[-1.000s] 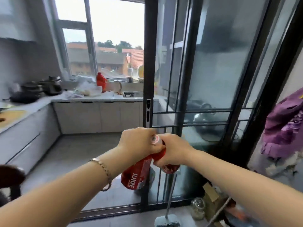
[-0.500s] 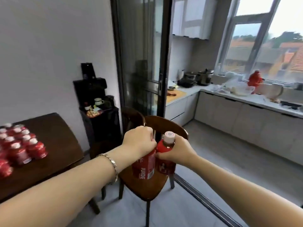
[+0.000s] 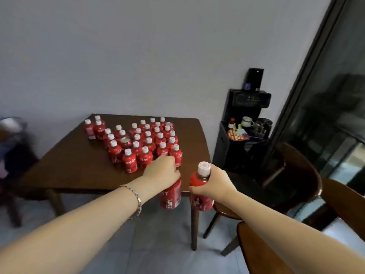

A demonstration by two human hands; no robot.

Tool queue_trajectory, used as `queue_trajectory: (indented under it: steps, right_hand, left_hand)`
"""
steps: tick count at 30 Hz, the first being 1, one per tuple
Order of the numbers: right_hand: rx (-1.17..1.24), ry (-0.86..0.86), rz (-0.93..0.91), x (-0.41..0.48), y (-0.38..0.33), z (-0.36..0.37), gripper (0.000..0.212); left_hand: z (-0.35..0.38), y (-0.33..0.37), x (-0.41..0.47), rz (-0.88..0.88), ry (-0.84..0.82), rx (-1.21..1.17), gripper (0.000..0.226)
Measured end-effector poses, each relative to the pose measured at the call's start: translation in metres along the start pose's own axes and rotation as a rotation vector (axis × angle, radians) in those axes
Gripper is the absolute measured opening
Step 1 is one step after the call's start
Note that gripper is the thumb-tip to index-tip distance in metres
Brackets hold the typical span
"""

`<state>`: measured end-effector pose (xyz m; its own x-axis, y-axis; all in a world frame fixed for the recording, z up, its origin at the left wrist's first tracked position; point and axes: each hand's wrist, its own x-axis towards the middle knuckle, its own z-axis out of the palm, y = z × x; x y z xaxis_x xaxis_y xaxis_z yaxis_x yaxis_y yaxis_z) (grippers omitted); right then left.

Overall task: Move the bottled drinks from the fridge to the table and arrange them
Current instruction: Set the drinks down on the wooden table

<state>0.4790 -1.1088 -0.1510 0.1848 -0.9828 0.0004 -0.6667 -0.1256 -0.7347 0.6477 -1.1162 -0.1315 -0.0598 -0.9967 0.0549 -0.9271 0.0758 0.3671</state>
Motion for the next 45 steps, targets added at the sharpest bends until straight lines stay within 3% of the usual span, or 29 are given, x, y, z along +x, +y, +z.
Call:
queue_trajectory:
  steps: [10, 13, 15, 16, 18, 25, 32, 39, 43, 45]
  right_hand:
    - [-0.024, -0.227, -0.192, 0.178, -0.077, 0.127, 0.045]
    - [-0.024, -0.242, -0.198, 0.232, -0.111, 0.185, 0.048]
    - [-0.022, -0.241, -0.189, 0.240, -0.121, 0.192, 0.049]
    - [-0.001, -0.245, -0.171, 0.283, -0.152, 0.238, 0.051]
    - [-0.016, -0.253, -0.156, 0.286, -0.160, 0.241, 0.055]
    - [0.011, -0.248, -0.077, 0.402, -0.231, 0.331, 0.052]
    - [0.020, -0.186, -0.196, 0.516, -0.276, 0.378, 0.042]
    - [0.116, -0.089, -0.153, 0.642, -0.314, 0.417, 0.060]
    - [0.179, 0.027, -0.124, 0.715, -0.325, 0.444, 0.056]
    - [0.212, 0.039, -0.069, 0.744, -0.325, 0.461, 0.064]
  left_hand:
    - [-0.041, -0.183, 0.078, -0.389, 0.055, -0.061, 0.015]
    - [-0.054, -0.256, 0.108, -0.445, 0.066, -0.056, 0.023]
    - [-0.057, -0.268, 0.117, -0.450, 0.037, -0.038, 0.027]
    - [-0.078, -0.324, 0.140, -0.470, 0.040, -0.033, 0.027]
    - [-0.079, -0.330, 0.147, -0.466, 0.009, -0.004, 0.027]
    - [-0.128, -0.464, 0.243, -0.395, 0.025, 0.032, 0.023]
    - [-0.147, -0.546, 0.347, -0.322, 0.112, -0.015, 0.020]
    - [-0.170, -0.624, 0.459, -0.260, 0.239, -0.134, 0.019]
    - [-0.159, -0.678, 0.529, -0.213, 0.204, -0.157, 0.018]
    - [-0.145, -0.703, 0.555, -0.204, 0.164, -0.161, 0.016]
